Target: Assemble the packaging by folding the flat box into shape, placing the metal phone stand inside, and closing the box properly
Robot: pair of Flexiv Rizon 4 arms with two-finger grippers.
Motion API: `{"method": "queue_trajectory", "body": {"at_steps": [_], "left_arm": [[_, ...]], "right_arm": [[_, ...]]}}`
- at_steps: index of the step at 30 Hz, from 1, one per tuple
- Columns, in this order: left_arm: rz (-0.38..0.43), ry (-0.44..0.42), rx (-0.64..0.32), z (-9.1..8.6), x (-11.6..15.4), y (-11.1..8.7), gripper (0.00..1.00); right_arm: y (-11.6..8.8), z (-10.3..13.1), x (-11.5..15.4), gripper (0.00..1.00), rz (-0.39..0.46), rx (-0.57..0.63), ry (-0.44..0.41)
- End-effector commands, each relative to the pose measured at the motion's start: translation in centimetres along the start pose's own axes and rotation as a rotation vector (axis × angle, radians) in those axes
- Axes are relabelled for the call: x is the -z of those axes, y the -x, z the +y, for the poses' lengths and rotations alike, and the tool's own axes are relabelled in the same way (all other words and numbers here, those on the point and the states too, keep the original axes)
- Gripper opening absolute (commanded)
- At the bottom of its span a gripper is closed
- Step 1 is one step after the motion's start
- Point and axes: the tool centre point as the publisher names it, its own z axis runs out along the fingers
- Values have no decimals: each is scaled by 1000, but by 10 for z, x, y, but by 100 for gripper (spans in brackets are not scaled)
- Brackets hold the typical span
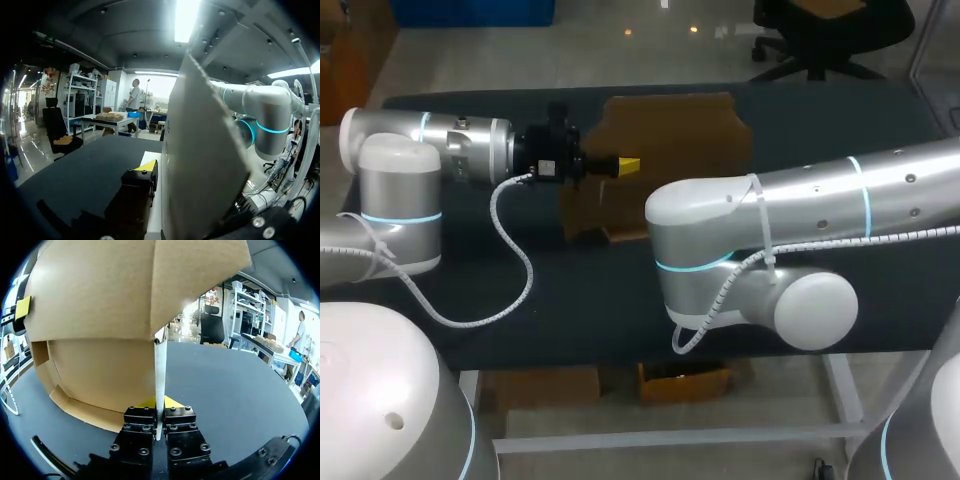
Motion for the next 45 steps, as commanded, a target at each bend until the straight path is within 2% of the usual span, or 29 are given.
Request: {"method": "queue_trajectory", "body": {"at_steps": [1, 18, 31, 45], "left_arm": [[-18, 15, -4, -3, 3, -3, 100], [-26, 112, -97, 1, 17, -3, 100], [6, 213, -190, 4, 31, -7, 100], [62, 308, -282, 13, 59, -16, 100]], "right_arm": [[8, 4, 6, 0, 32, 0, -15], [16, 12, 17, 0, 164, -4, -128], [15, 21, 21, 0, 205, 10, -203], [12, 28, 24, 0, 223, 41, -331]]}}
